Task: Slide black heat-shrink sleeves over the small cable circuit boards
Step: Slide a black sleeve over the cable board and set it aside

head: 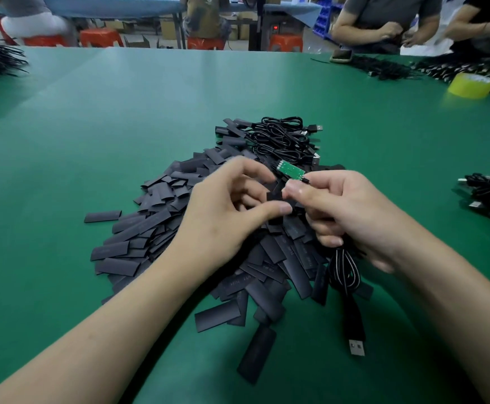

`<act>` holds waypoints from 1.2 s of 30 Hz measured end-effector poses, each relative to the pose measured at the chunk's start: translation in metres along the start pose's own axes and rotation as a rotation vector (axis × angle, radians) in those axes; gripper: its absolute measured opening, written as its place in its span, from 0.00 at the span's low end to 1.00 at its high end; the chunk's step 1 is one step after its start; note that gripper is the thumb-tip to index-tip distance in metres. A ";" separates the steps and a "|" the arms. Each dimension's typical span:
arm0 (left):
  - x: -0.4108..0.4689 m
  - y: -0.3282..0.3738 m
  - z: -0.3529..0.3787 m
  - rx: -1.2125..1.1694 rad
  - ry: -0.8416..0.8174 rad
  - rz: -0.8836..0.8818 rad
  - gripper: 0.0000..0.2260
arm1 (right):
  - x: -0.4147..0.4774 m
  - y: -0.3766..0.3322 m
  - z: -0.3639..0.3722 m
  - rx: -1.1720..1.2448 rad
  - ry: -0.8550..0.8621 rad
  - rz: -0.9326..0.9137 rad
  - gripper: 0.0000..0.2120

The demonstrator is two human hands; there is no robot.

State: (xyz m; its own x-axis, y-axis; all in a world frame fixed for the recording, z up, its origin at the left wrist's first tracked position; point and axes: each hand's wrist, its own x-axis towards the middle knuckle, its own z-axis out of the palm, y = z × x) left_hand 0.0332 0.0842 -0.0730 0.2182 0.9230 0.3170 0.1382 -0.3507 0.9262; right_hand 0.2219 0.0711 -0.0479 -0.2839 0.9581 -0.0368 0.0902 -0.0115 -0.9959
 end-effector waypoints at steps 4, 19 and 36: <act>0.002 -0.005 -0.004 -0.009 0.029 -0.034 0.19 | 0.000 0.002 0.004 -0.059 0.011 -0.017 0.08; -0.003 -0.006 -0.005 0.226 0.042 0.146 0.18 | 0.004 0.008 0.014 -0.031 0.191 -0.118 0.08; 0.003 -0.011 -0.016 0.488 0.285 0.247 0.10 | 0.008 0.007 0.001 -0.100 0.188 -0.051 0.12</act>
State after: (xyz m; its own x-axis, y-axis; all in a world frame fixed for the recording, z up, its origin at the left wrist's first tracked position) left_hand 0.0165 0.0935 -0.0786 0.0426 0.7879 0.6143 0.5574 -0.5290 0.6398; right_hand 0.2191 0.0785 -0.0552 -0.1083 0.9934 0.0385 0.1771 0.0574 -0.9825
